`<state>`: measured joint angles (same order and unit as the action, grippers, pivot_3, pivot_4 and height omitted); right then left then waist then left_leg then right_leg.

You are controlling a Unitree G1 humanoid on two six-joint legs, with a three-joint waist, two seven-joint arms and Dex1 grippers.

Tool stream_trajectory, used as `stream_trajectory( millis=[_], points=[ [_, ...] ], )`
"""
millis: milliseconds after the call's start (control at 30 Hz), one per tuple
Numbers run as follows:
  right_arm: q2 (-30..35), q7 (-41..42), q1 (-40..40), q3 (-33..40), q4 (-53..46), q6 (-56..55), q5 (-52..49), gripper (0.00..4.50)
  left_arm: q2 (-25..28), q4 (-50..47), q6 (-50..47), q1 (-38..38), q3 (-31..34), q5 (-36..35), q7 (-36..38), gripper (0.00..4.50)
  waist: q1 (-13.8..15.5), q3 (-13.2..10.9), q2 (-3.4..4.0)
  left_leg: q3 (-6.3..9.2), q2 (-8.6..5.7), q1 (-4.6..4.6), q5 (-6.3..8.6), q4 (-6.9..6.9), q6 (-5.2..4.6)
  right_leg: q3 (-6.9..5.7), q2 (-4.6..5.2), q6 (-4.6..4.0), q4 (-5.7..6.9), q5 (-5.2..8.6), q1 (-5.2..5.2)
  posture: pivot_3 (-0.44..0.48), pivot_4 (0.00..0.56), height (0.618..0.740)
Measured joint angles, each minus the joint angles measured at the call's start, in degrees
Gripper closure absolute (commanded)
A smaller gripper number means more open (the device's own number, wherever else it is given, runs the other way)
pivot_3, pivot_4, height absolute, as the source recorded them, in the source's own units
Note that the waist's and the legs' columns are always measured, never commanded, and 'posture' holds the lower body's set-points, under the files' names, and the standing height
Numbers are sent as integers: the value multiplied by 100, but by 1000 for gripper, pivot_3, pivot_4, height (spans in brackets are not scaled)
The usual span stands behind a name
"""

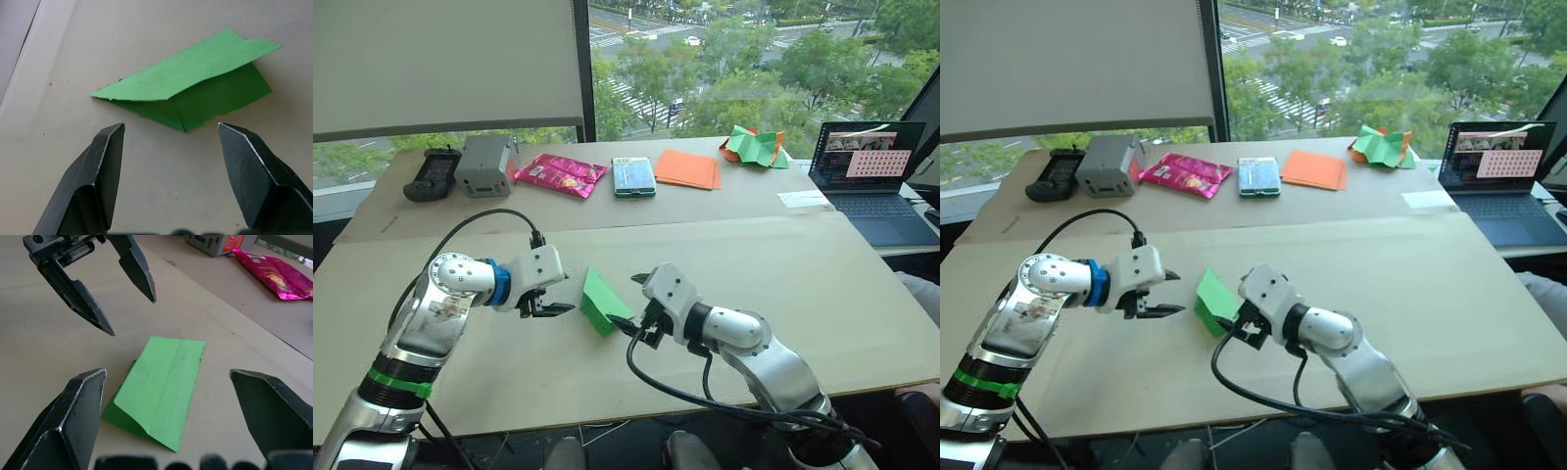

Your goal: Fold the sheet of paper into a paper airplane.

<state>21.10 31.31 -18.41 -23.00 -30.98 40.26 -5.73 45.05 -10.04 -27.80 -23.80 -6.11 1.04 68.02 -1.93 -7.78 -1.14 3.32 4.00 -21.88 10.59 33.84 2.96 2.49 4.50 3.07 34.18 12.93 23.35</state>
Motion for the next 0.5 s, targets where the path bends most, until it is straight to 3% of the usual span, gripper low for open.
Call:
stream_trajectory(
  millis=[233,400,500],
  points=[
    [-70,-4,-364,-534,512,-270,418,8,-223,790,210,54,295,-261,-627,1267,95,0,-3,-3,0,-10,0,5,0,0,-1,0,-5,0,-1,0,150,706],
    [-236,-235,-426,-802,940,-331,864,8,-691,862,104,68,630,-623,-1168,1267,117,2,-6,-3,-1,-16,-1,4,-1,3,-5,-1,5,-2,-17,0,150,706],
    [-346,-391,-428,-759,1001,-331,970,826,-704,861,1,131,703,-795,-1326,1267,99,3,-7,-3,-1,-7,-4,4,-5,7,-7,-2,23,-3,-17,0,150,706]
  ],
)
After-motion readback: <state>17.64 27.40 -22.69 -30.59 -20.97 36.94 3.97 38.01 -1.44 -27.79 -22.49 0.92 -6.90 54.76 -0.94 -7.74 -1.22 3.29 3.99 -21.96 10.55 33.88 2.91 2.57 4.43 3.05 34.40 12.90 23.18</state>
